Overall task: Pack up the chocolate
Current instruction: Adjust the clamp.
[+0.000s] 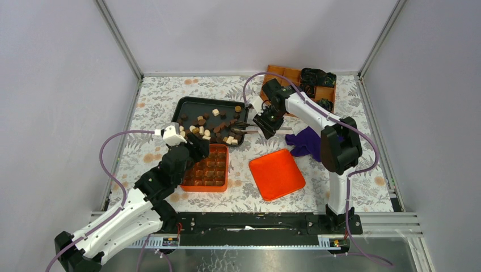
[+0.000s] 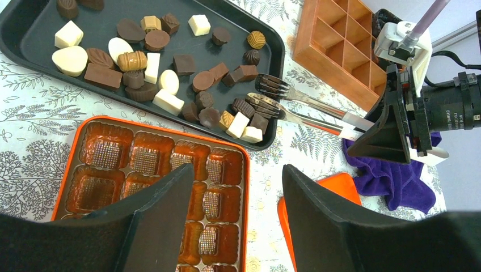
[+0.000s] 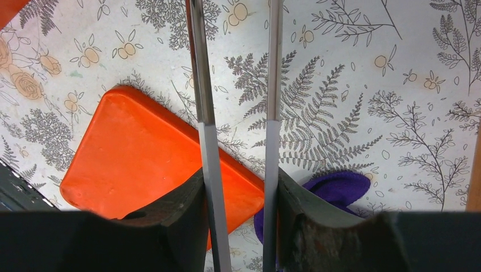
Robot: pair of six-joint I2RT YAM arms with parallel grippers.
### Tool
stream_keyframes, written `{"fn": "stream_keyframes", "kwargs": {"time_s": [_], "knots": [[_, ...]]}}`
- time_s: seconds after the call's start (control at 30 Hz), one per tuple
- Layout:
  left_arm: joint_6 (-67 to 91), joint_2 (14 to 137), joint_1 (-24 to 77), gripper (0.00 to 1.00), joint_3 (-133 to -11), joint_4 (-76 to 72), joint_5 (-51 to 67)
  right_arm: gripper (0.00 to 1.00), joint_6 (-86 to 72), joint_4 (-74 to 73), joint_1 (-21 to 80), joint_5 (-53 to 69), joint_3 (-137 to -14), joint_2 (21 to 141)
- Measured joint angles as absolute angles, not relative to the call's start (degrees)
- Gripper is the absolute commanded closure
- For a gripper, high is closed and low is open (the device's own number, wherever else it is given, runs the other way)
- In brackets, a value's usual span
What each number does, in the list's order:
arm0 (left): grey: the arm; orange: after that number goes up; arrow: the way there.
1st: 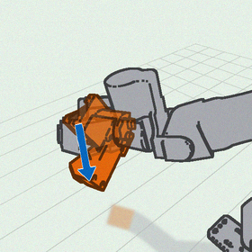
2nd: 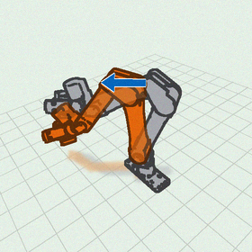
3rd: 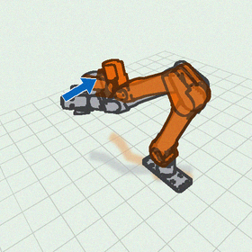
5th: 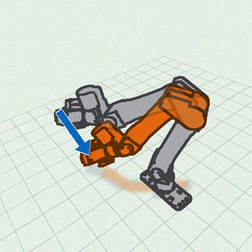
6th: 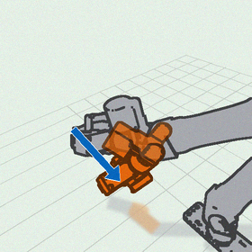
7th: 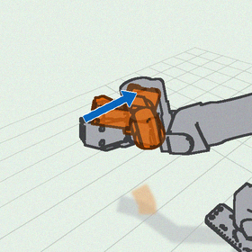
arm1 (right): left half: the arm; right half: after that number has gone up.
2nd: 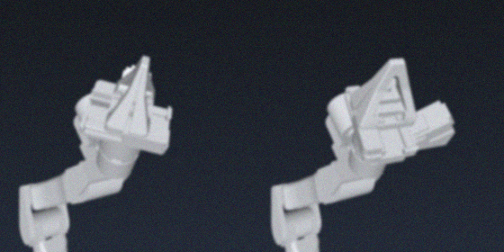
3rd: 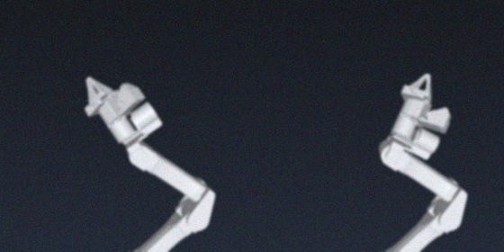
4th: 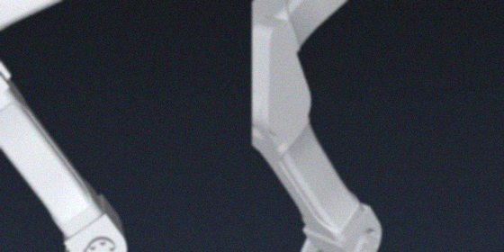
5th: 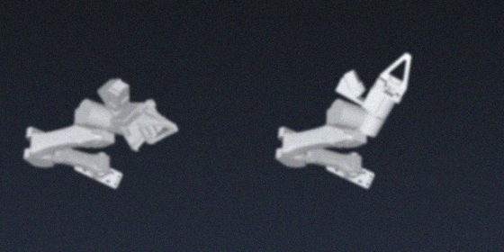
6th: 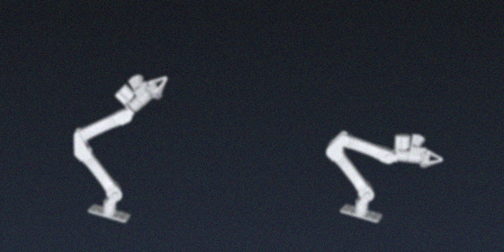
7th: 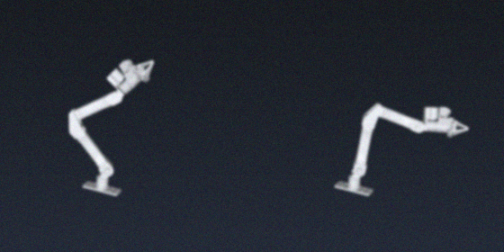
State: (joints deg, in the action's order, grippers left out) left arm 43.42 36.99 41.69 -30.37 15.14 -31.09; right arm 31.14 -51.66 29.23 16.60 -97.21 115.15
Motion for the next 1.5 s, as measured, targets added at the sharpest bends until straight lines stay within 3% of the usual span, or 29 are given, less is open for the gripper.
{"fn": "stream_keyframes", "kwargs": {"time_s": [0.13,0.4,0.73,0.97,1.13,1.27,1.5], "knots": [[43.42,36.99,41.67,0.34,-30.37,14.96,-31.09,0.55,31.11,-52.16,29.45,16.58,-97.30,115.15],[43.46,36.93,41.69,0.34,-30.37,14.92,-31.07,0.65,31.05,-53.28,29.47,16.56,-97.41,115.15],[43.77,35.83,41.67,0.34,-30.35,14.92,-31.07,0.90,30.20,-53.76,29.47,16.60,-98.96,115.13],[43.92,35.59,41.67,0.34,-30.37,14.92,-31.07,1.00,29.02,-53.49,29.47,17.23,-99.15,114.65],[43.90,35.59,41.67,0.34,-30.37,14.92,-31.07,0.95,28.60,-53.30,29.47,17.26,-99.15,114.17],[43.90,35.59,41.67,0.34,-30.37,14.92,-31.07,0.78,28.62,-53.41,29.47,17.10,-99.15,114.15],[43.90,35.62,41.67,0.33,-30.37,14.92,-31.09,0.62,28.67,-54.02,29.47,16.80,-99.15,114.17]]}}
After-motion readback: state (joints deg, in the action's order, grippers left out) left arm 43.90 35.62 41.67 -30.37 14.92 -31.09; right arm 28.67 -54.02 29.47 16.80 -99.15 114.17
